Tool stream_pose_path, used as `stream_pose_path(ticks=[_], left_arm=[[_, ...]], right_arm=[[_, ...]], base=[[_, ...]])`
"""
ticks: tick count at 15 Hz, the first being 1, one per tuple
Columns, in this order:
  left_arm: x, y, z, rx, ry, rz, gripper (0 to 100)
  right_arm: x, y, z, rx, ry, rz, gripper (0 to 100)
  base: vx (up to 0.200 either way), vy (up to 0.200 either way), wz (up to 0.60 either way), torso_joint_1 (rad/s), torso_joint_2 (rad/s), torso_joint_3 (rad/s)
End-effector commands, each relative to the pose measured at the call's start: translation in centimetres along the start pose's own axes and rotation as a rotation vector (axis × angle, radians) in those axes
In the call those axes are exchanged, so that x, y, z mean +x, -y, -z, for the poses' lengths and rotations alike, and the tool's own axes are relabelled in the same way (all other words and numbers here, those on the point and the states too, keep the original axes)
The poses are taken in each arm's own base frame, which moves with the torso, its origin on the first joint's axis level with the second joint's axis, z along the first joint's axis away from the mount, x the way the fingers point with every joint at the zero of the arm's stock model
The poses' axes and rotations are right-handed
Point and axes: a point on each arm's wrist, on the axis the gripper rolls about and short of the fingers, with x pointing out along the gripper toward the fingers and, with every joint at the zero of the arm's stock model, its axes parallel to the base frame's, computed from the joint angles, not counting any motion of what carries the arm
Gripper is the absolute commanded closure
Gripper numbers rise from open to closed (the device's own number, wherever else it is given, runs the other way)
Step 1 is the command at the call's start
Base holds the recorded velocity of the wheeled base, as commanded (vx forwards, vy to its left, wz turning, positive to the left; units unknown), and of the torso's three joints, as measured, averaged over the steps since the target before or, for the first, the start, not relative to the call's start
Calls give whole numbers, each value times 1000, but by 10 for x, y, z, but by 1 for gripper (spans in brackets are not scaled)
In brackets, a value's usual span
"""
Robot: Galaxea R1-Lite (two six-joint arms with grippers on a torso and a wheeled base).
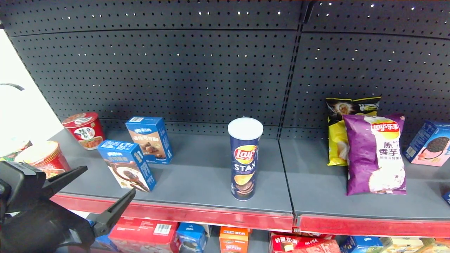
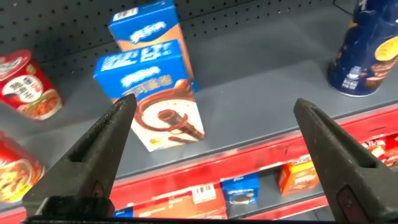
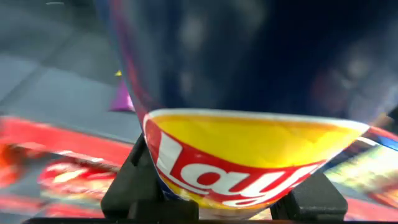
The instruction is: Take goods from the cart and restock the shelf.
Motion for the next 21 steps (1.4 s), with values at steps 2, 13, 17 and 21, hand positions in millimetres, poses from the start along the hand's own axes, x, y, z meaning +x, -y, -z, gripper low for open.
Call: stream_pose_path(ticks=[2,13,17,21], left_arm=[[-3,-1,-1,-3,11,-8,0],[-3,-1,-2,-4,16,-10,0],[-3,-8,0,-6,4,-61,0],[-6,-10,1,-7,9,-76,0]], right_arm=[[34,-18,-10,19,-89,-161,100],[133,-108,-58,149,-230,-381,100],[188,-140,-58,184,-206,-380,100],[225,-145,-62,191,-202,-383,100]], base=[[0,0,0,0,0,0],[0,0,0,0,0,0],[0,0,0,0,0,0],[0,0,0,0,0,0]])
